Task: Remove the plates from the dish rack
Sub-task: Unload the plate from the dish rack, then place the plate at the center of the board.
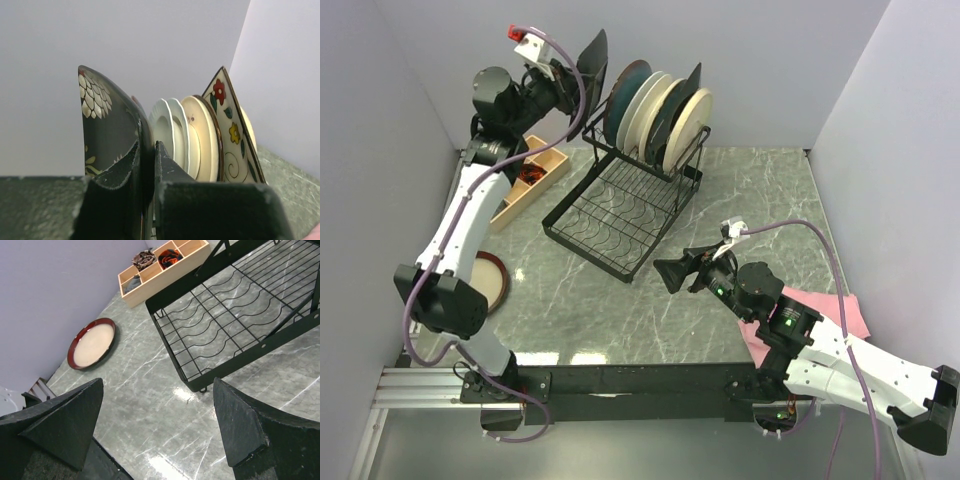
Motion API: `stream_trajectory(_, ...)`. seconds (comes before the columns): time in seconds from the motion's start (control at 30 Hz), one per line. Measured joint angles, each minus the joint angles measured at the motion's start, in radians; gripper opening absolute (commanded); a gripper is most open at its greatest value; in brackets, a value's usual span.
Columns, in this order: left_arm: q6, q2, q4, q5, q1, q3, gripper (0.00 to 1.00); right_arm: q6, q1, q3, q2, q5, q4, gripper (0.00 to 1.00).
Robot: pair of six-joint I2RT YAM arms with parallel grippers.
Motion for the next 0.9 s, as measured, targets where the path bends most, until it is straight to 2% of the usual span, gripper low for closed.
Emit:
stream_trajectory(0.27,0.003,-0.096,-0.014,-0.031,0.005,-0.036,0.01,0.0,0.003,0.0,-0.001,0.0,0.0,0.96)
stream_trajectory(0.43,0.022,-0.183,-0.045,-0.083,0.001,-0.116,0.01,0.001,0.006,0.0,-0.005,0.0,-0.002,0.96)
stream_trajectory(0.9,0.008,-0.478,-0.357,-0.353,-0.047,-0.386,0.01,0.012,0.008,0.0,-0.018,-0.004,-0.003,0.95)
